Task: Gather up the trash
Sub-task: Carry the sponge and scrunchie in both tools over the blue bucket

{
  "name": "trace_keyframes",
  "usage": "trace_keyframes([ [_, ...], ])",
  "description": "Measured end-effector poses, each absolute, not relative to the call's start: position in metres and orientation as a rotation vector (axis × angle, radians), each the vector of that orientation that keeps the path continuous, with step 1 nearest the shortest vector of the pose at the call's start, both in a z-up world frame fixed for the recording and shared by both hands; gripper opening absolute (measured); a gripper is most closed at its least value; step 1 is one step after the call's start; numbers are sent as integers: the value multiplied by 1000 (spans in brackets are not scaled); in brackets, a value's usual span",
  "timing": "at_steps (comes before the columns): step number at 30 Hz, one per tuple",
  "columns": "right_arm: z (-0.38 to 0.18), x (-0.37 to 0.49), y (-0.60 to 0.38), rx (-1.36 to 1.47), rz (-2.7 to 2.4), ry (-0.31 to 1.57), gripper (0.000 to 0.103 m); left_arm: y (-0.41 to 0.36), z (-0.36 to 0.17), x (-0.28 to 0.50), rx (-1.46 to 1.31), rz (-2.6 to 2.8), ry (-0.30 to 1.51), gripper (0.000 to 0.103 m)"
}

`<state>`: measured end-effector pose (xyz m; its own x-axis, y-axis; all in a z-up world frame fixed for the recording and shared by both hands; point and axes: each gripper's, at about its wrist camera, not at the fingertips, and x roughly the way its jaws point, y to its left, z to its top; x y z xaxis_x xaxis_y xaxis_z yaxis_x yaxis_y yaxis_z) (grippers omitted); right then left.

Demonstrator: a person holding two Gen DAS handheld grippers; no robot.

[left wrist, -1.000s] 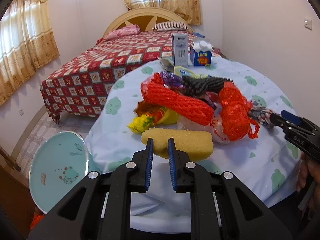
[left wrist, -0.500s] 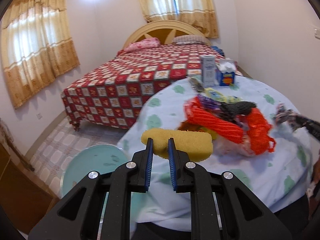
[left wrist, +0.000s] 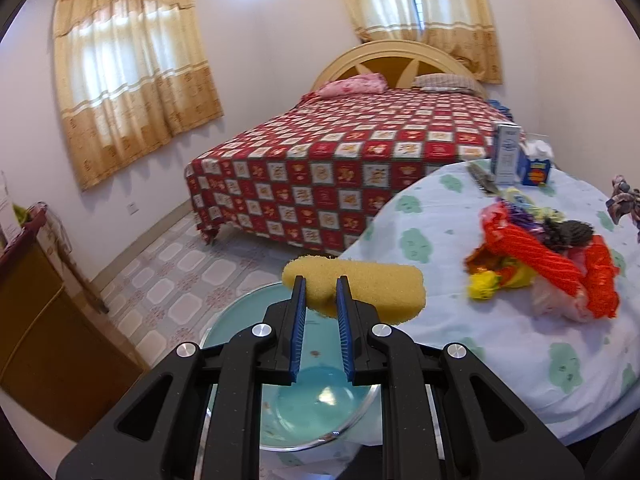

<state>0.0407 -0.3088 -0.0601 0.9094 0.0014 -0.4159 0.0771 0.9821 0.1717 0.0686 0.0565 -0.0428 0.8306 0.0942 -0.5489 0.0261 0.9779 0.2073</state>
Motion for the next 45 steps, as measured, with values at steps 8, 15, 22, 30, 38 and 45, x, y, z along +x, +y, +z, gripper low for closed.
trace_keyframes([
  [8, -51, 65, -266, 137, 56, 417, 11, 84, -47, 76, 203, 123, 598, 16],
  [15, -49, 90, -224, 96, 130, 419, 11, 109, -50, 83, 206, 192, 613, 16],
  [22, -50, 110, -188, 67, 214, 425, 11, 135, -56, 88, 201, 259, 635, 16],
  [30, -49, 125, -149, 28, 308, 425, 11, 159, -60, 90, 198, 320, 657, 16],
  [38, -57, 138, -116, -7, 373, 439, 11, 176, -63, 88, 206, 368, 665, 16],
  [45, -66, 146, -90, -24, 425, 458, 11, 182, -63, 88, 226, 404, 665, 17],
])
